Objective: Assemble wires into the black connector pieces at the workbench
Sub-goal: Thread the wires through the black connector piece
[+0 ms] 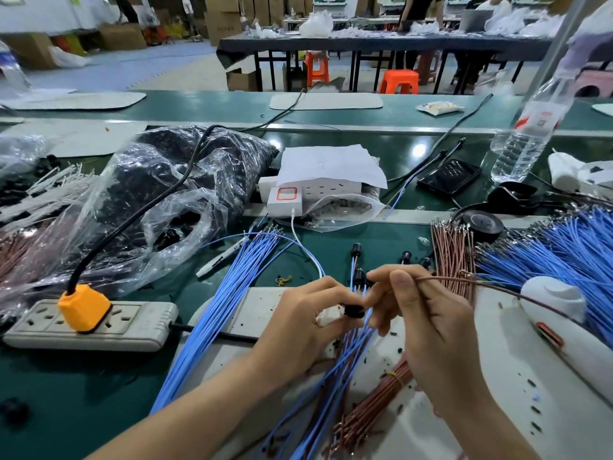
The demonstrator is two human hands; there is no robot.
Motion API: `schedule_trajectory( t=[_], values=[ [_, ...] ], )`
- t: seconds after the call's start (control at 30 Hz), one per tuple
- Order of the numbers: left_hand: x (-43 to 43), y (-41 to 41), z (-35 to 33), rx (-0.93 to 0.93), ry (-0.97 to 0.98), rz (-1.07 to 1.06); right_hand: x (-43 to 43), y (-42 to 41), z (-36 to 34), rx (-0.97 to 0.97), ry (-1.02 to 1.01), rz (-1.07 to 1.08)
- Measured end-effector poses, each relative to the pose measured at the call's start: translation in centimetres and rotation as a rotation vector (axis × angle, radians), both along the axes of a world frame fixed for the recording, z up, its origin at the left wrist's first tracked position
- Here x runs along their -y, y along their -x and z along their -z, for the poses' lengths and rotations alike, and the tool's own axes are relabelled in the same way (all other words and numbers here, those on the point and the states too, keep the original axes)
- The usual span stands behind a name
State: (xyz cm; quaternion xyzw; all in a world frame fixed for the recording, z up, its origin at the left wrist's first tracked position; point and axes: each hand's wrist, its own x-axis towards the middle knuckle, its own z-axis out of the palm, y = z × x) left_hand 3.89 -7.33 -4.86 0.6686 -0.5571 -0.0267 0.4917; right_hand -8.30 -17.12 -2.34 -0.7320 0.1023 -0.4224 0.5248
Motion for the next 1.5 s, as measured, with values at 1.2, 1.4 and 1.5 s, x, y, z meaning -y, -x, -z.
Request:
schedule_trajectory(
  t=[1.2,1.4,1.5],
  values=[
    [0.5,-0.5,-0.7,-1.293,0.242,0.184,0.7,0.1,-0.4,-0.55,-0.405,-0.586],
    [0.7,-2.3,-1.0,-1.63,0.317,0.066,1.9,1.7,-2.4,-0.903,-0.242,-1.144],
    [0.7,-2.6,-1.1,-1.696,0.355,0.026,2.0,1.8,-2.8,-0.946,-0.191,-1.214]
  ],
)
